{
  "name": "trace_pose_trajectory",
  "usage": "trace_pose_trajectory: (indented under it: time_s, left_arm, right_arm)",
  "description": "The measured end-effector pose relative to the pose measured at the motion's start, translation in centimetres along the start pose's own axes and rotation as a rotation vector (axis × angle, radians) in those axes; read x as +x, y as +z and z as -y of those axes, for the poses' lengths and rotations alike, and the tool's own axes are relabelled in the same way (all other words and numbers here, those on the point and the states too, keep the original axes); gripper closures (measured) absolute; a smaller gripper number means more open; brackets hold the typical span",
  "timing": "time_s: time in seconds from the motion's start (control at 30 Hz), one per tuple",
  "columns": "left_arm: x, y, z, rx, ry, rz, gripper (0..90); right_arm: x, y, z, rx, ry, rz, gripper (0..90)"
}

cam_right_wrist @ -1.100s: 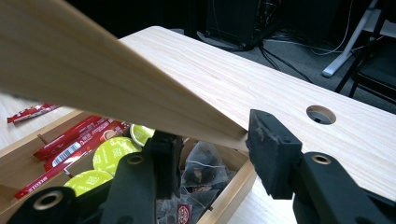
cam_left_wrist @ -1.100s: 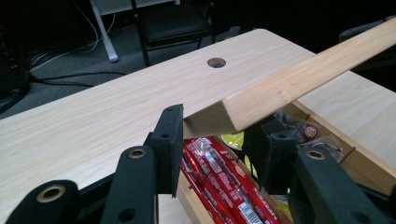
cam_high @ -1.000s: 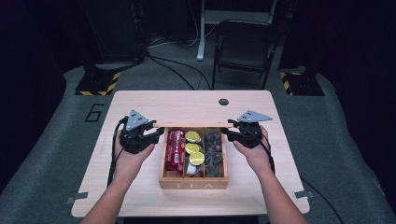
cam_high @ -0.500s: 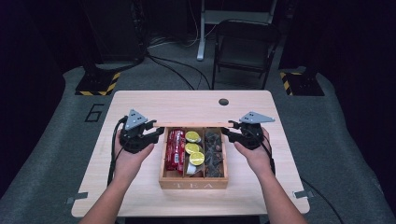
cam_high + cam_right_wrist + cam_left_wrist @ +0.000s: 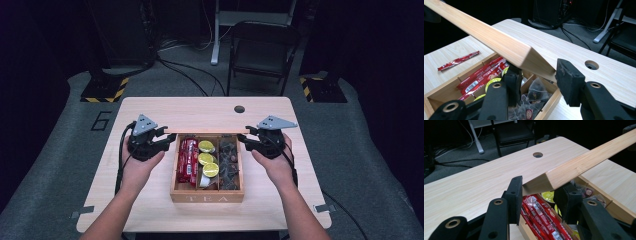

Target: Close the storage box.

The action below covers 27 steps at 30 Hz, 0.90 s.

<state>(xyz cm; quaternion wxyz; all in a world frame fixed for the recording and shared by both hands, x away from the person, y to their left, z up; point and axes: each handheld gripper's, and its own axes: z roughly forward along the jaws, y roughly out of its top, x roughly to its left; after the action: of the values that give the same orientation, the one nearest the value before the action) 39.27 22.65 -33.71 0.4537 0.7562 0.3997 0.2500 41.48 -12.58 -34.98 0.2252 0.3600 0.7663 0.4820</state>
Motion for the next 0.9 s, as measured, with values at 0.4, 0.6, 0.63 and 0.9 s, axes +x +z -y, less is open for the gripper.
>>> trace_pose_trajectory:
  time_s: [0.4,0.6,0.63,0.9]
  left_arm:
    - [0.0,0.0,-0.1,0.01,0.005,0.005,58.6]
    - [-0.1,-0.2,0.4,0.01,0.007,0.019,57.6]
    - [-0.1,-0.3,0.5,0.013,0.012,0.02,57.6]
    - [-0.7,-0.6,1.6,0.011,0.027,0.018,57.0]
  right_arm:
    - [0.6,-1.1,-0.5,0.003,-0.033,0.007,58.0]
    - [0.8,-1.3,-0.2,0.003,-0.066,0.005,58.1]
    - [0.9,-1.4,-0.1,0.005,-0.065,0.007,58.2]
    - [1.0,-1.9,1.1,-0.001,-0.059,-0.017,59.5]
